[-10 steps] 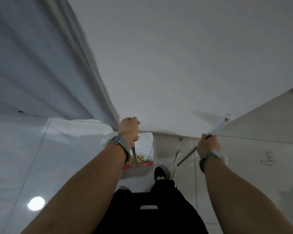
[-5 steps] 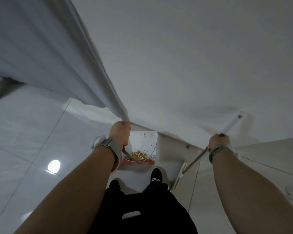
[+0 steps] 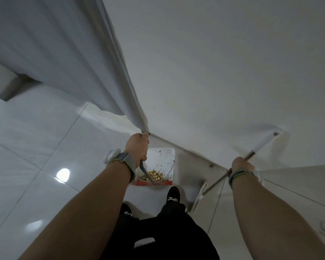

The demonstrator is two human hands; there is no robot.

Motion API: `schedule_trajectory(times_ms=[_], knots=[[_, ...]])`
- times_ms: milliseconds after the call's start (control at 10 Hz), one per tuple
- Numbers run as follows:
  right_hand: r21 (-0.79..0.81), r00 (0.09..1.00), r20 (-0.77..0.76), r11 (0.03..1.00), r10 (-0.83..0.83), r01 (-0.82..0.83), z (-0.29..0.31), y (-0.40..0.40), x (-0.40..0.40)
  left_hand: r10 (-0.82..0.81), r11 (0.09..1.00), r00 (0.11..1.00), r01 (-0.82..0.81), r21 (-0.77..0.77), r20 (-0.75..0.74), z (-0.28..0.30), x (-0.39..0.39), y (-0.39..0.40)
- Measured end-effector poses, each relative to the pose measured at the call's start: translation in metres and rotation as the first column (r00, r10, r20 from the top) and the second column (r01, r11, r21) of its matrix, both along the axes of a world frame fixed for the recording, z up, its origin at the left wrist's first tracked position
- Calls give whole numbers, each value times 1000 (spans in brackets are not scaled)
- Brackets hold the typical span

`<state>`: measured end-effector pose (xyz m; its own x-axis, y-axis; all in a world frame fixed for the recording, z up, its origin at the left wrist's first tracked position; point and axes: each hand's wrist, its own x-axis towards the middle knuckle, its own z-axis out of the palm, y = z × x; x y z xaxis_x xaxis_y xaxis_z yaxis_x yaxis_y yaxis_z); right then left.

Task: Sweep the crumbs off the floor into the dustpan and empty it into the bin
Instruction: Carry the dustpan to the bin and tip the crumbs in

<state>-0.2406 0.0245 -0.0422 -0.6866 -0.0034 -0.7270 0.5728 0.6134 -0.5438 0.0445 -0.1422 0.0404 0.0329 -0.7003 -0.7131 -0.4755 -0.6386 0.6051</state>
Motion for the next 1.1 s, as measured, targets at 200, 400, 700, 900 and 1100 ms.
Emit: schedule_trajectory(times_ms=[200,400,700,900,1100], knots=[[38,929,171,940,329,-340,18,-17,59,5,1000,994,-5,4,-111,16,15,2],[-134,598,91,605,796,-785,59,-86,167,-36,999,974,27,-47,-223,42,61,8],[-216,-162,112,-135,980,-967,96,-82,376,0,992,928,-46,-117,-372,74,177,30],[139,-148,66,-156,987,-978,84,-73,478,168,974,941,-205,-99,-294,75,272,45],[352,-579,-20,-537,815,-767,70,-65,510,373,916,895,-397,-54,-246,50,327,68]])
